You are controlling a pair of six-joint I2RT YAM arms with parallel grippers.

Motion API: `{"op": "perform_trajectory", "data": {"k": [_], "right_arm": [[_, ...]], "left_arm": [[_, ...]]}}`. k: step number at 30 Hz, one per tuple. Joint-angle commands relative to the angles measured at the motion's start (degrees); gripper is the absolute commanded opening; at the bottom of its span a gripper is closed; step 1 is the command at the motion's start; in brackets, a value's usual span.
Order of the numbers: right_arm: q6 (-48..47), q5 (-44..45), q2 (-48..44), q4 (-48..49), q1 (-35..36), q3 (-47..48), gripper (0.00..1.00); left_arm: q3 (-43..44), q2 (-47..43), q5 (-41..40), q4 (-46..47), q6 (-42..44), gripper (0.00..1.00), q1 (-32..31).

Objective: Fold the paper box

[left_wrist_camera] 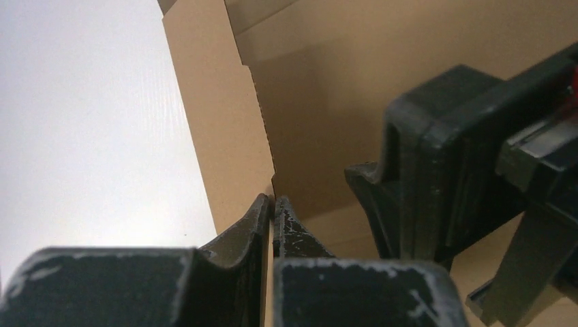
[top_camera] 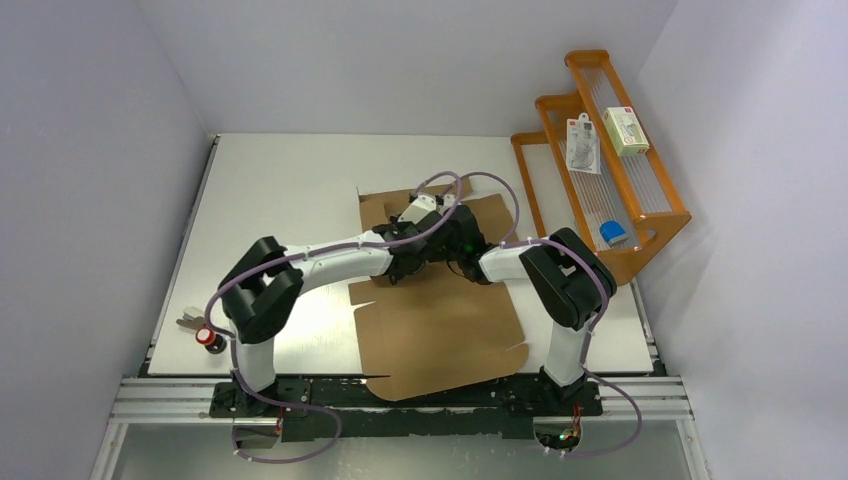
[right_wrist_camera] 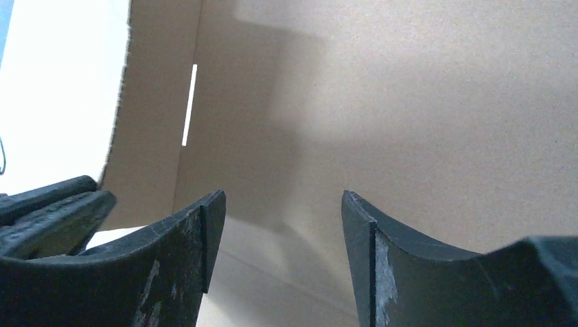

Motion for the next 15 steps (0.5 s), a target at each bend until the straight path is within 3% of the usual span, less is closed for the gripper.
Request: {"op": "perform_trajectory", "data": {"k": [1,7,15], "right_arm": [[0.26,1.86,1.93,-2.77,0.53,-1.91,0.67],[0.26,1.76,1.86,-2.66,0.55,-1.93,0.67],[-1.94,1.94,-1.95,-4.86,0.57,-1.29,0.68]], "left_arm": [[2.8,3.83,-1.92,-6.47,-2.05,0.05,-2.0],[2.34,1.97,-1.56,-6.24,-2.27,0.06,-2.05],[-4.41,-10.46,-1.02,-0.42,0.23,0.2,0.28]]}}
